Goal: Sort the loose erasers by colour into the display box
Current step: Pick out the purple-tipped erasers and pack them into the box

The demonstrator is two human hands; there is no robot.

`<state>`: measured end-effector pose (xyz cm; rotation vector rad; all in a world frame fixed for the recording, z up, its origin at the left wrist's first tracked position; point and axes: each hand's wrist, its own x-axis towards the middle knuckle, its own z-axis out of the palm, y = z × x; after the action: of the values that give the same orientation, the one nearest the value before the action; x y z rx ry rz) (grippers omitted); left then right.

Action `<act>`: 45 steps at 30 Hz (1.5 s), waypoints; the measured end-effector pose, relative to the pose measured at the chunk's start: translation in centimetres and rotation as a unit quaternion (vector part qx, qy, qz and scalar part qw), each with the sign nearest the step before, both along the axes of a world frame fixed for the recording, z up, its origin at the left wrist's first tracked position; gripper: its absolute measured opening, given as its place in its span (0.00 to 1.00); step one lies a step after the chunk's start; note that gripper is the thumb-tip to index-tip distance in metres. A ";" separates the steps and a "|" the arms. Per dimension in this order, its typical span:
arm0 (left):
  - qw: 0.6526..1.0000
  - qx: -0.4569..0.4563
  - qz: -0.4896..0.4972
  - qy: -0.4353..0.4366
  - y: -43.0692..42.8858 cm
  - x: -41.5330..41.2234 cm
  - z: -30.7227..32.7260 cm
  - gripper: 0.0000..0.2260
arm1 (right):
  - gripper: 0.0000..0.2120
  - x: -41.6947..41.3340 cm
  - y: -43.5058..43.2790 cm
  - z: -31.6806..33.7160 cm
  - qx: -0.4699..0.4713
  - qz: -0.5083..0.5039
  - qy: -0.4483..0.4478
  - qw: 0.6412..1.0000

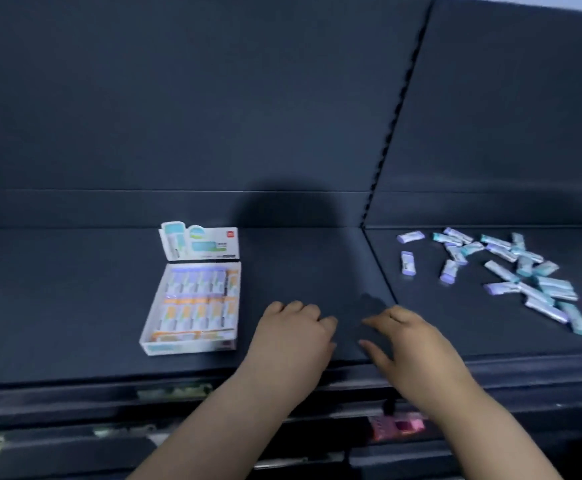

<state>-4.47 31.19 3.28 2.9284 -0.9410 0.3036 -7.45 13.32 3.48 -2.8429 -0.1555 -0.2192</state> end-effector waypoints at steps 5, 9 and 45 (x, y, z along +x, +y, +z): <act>0.998 -0.054 0.018 0.042 -9.1 -3.9 0.9 0.17 | 0.16 -3.6 -9.2 0.7 -0.013 0.004 0.031 0.999; 0.997 -0.044 0.039 0.047 -14.6 -6.1 0.4 0.22 | 0.17 -5.9 -15.1 0.4 -0.016 -0.001 0.058 0.998; 0.989 0.003 0.053 0.140 -30.4 6.3 -0.9 0.17 | 0.15 5.7 -32.7 -1.0 -0.009 -0.110 0.131 0.985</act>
<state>1.86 0.81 2.39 2.9262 -0.7509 -0.1069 -1.79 -19.37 2.48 -2.8695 0.2130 0.1135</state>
